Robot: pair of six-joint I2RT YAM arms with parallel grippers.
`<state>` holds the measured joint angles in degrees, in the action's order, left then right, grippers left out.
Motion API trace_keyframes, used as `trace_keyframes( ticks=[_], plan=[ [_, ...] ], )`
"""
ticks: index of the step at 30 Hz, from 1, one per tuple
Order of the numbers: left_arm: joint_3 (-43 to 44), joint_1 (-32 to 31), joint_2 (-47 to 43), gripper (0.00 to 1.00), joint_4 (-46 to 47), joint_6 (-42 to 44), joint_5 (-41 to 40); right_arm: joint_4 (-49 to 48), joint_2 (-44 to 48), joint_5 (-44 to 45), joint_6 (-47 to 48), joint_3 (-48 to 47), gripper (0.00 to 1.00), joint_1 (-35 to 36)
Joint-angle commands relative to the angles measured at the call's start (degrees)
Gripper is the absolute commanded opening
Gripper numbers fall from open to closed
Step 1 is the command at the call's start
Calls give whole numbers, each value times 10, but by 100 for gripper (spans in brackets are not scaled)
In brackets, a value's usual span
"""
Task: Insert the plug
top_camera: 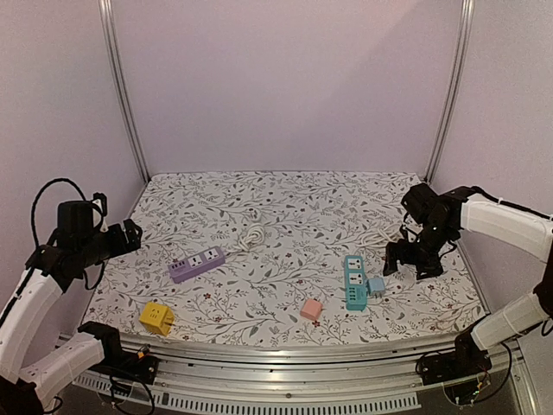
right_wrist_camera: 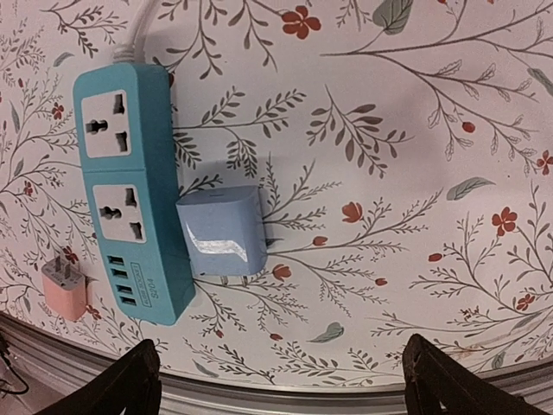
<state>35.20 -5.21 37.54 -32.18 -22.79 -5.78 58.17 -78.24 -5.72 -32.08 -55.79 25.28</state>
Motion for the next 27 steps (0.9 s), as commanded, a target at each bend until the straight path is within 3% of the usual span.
trace_keyframes(
  ticks=[1,12,27],
  plan=[
    [16,2,10,100,-13,-7,7,-13,-46,-19,19,-36,94,18],
    [22,22,13,100,-18,-17,7,-47,-134,-11,26,-44,80,43],
    [23,29,17,100,-23,-22,5,-81,-192,-11,36,-34,72,68]
  ],
)
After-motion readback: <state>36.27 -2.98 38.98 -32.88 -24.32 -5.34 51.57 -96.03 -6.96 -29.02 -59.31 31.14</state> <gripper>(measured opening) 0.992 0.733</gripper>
